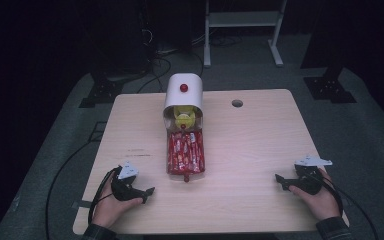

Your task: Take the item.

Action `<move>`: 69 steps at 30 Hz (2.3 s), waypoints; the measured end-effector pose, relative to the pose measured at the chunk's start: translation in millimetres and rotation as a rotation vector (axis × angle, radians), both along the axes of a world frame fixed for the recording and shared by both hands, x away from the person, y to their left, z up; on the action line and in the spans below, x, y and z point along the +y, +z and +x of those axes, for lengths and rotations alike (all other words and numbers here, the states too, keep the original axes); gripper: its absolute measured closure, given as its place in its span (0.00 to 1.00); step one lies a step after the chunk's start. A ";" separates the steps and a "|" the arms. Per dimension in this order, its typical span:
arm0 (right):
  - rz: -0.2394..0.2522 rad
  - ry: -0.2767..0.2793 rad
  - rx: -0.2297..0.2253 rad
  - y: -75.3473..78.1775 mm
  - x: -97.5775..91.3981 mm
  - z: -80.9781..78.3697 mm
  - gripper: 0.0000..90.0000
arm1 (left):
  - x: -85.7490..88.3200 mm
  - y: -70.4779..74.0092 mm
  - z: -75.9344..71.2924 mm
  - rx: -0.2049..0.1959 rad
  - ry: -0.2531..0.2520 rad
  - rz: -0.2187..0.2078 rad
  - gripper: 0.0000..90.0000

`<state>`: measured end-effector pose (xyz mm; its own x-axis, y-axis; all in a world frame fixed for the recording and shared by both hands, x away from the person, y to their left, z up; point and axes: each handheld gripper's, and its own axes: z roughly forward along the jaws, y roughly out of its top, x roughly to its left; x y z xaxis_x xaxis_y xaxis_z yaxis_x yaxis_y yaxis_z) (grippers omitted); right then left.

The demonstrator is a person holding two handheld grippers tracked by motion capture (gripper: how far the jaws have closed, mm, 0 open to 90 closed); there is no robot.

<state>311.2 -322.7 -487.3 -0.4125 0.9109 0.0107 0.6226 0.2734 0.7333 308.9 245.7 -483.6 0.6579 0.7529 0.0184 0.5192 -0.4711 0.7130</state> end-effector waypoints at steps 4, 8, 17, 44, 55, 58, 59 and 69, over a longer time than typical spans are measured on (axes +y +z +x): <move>0.000 0.001 -0.001 -0.1 -0.1 0.0 0.13 | 0.0 0.0 0.1 0.000 0.001 0.000 0.00; 0.000 0.001 0.000 0.0 -0.1 0.0 0.13 | 0.0 0.1 -0.1 -0.001 0.002 -0.001 0.00; 0.000 0.002 0.000 0.0 -0.2 0.0 0.13 | 1.6 4.7 -1.3 0.004 0.011 -0.002 0.14; 0.001 0.002 -0.001 -0.1 -0.2 0.0 0.13 | 2.9 29.6 -2.3 -0.015 0.001 -0.109 0.40; 0.002 0.002 0.000 0.0 -0.3 0.1 0.13 | -4.0 40.6 1.5 -0.021 -0.008 -0.130 0.40; 0.003 0.001 0.002 0.0 -0.2 0.0 0.13 | -5.6 45.6 4.1 -0.030 -0.009 -0.130 0.39; 0.003 0.000 0.002 0.0 -0.2 0.0 0.13 | -6.3 46.5 4.6 -0.030 -0.009 -0.135 0.39; 0.003 0.001 0.002 0.1 -0.3 0.0 0.13 | -10.2 59.8 11.5 -0.052 -0.016 -0.144 0.39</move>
<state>311.2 -322.9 -487.2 -0.4131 0.9106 0.0143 0.6241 0.2716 0.7326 320.4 235.5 -423.8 0.6710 0.7395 -0.0548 0.4728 -0.3697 0.7999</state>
